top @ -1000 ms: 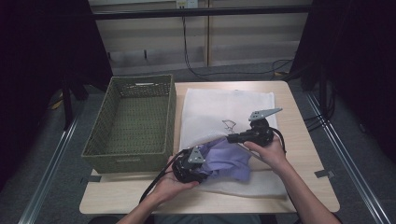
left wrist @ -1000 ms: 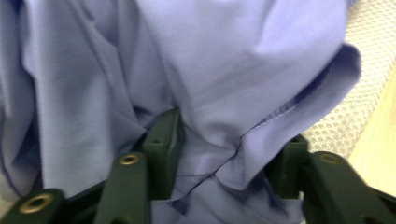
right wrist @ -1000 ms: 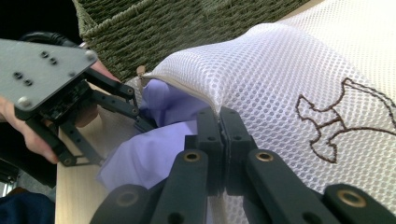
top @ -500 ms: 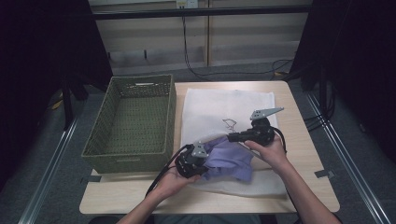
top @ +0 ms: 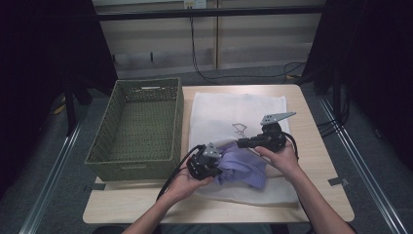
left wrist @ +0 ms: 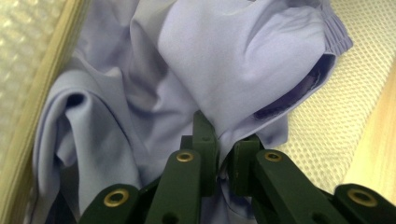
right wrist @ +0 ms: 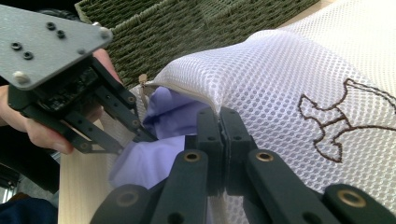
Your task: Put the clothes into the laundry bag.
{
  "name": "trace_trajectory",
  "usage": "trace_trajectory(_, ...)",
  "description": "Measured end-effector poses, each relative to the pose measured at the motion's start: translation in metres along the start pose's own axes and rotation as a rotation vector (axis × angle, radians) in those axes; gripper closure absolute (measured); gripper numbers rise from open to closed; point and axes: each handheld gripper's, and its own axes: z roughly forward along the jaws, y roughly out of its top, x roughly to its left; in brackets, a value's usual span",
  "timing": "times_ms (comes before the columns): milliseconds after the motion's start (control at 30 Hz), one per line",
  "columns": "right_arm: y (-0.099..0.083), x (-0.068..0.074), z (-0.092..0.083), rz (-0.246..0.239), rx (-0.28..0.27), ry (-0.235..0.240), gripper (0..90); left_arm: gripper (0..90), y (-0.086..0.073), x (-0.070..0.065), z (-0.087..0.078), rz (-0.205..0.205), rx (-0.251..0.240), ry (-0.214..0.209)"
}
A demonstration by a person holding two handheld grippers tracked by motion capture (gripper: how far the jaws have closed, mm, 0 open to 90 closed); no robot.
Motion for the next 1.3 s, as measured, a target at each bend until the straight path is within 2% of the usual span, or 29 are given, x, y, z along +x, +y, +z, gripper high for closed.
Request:
trace_trajectory(133,0.000,-0.001,-0.001,-0.001,-0.003,-0.001,88.9,84.1,0.003,0.000,0.005,-0.030,-0.034,-0.011)
trace_trajectory(167,0.000,-0.001,-0.001,-0.002,-0.002,-0.001,88.9,84.1,0.004,0.001,0.004,-0.009,-0.019,-0.009)
trace_trajectory(333,0.000,0.000,-0.001,-0.002,-0.003,0.002,88.9,84.4,0.004,0.007,0.008,-0.047,-0.035,-0.018)
trace_trajectory(400,0.000,0.000,-0.001,-0.002,-0.003,0.001,88.9,84.4,0.003,0.010,0.008,-0.056,-0.035,0.000)
trace_trajectory(433,0.000,0.000,0.000,-0.001,-0.002,0.002,88.9,84.5,0.003,0.011,0.010,-0.087,-0.066,0.003)
trace_trajectory(467,0.000,0.000,0.000,-0.001,-0.002,0.004,89.0,84.4,0.003,0.015,0.008,-0.067,-0.041,0.008)
trace_trajectory(500,0.000,0.000,0.000,-0.006,0.001,0.005,88.9,84.5,0.003,0.015,0.010,-0.099,-0.065,0.012)
trace_trajectory(567,-0.001,0.000,0.001,-0.006,0.004,0.008,88.9,84.5,0.002,0.017,0.011,-0.116,-0.071,0.019)
trace_trajectory(600,-0.001,0.000,0.001,-0.007,0.004,0.009,88.9,84.5,0.003,0.020,0.010,-0.083,-0.043,0.015)
trace_trajectory(633,-0.001,0.000,0.001,-0.007,0.003,0.008,88.9,84.4,0.003,0.020,0.011,-0.085,-0.052,0.018)
trace_trajectory(667,0.000,0.000,0.001,-0.005,0.003,0.009,88.9,84.5,0.003,0.018,0.012,-0.108,-0.075,0.021)
trace_trajectory(700,0.000,0.000,0.001,-0.003,0.003,0.009,89.0,84.5,0.004,0.017,0.012,-0.112,-0.074,0.029)
trace_trajectory(833,-0.001,0.000,0.000,-0.004,0.001,0.006,88.9,84.4,0.004,0.018,0.011,-0.108,-0.085,0.037)
trace_trajectory(967,-0.001,0.000,0.000,-0.006,0.001,0.010,88.9,84.4,0.007,0.020,0.009,-0.087,-0.052,0.059)
trace_trajectory(1000,0.000,0.000,0.000,-0.004,0.000,0.010,88.9,84.4,0.008,0.021,0.009,-0.093,-0.064,0.064)
trace_trajectory(1067,0.000,0.000,-0.001,0.000,-0.004,0.010,88.9,84.4,0.011,0.022,0.008,-0.100,-0.059,0.063)
trace_trajectory(1133,0.000,-0.001,-0.002,-0.003,-0.006,0.009,88.9,84.3,0.012,0.023,0.007,-0.092,-0.067,0.073)
trace_trajectory(1200,0.000,-0.001,-0.002,0.001,-0.008,0.010,88.9,83.4,0.012,0.023,0.008,-0.119,-0.079,0.074)
trace_trajectory(1233,-0.001,-0.002,-0.002,0.000,-0.008,0.010,88.9,83.0,0.012,0.024,0.008,-0.119,-0.069,0.056)
trace_trajectory(1267,-0.001,-0.001,-0.002,0.000,-0.006,0.009,88.9,82.2,0.011,0.023,0.009,-0.119,-0.083,0.072)
trace_trajectory(1300,-0.001,-0.001,-0.002,-0.001,-0.003,0.009,88.9,80.3,0.010,0.022,0.009,-0.123,-0.091,0.065)
